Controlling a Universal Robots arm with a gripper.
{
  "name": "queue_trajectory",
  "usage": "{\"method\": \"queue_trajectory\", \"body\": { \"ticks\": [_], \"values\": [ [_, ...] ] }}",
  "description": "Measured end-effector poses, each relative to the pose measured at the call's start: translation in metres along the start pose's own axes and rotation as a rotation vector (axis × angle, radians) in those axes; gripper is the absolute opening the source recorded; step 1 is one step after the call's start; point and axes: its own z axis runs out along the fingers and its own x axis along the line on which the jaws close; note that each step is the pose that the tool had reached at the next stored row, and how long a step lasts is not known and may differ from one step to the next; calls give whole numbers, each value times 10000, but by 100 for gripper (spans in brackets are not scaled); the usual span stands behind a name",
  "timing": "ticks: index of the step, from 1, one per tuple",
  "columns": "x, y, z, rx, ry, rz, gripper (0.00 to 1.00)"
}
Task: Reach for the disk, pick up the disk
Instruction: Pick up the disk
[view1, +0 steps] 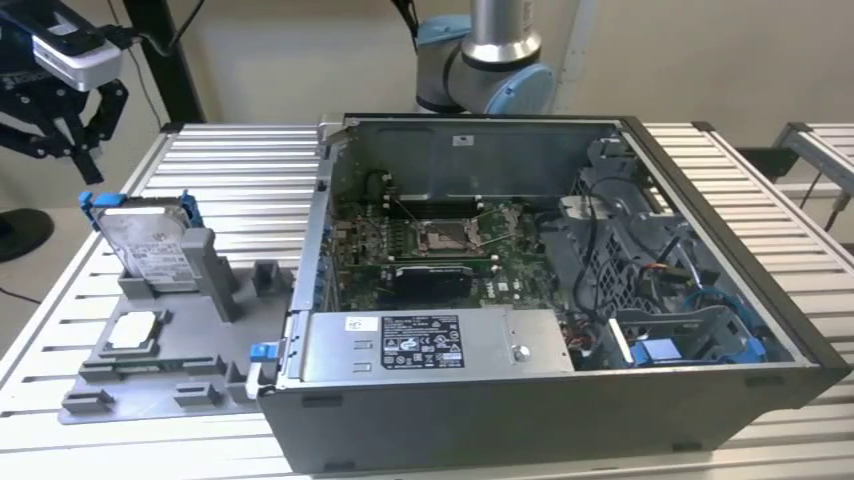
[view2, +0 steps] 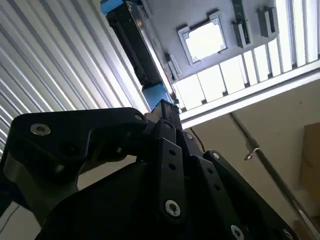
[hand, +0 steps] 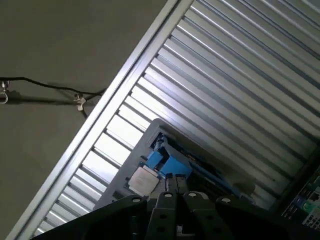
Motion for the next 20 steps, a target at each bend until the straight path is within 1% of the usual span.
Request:
{"method": "queue_trajectory", "body": {
  "ticks": [20],
  "values": [
    [0,0,0,-11,72,-3641,0]
  ]
}}
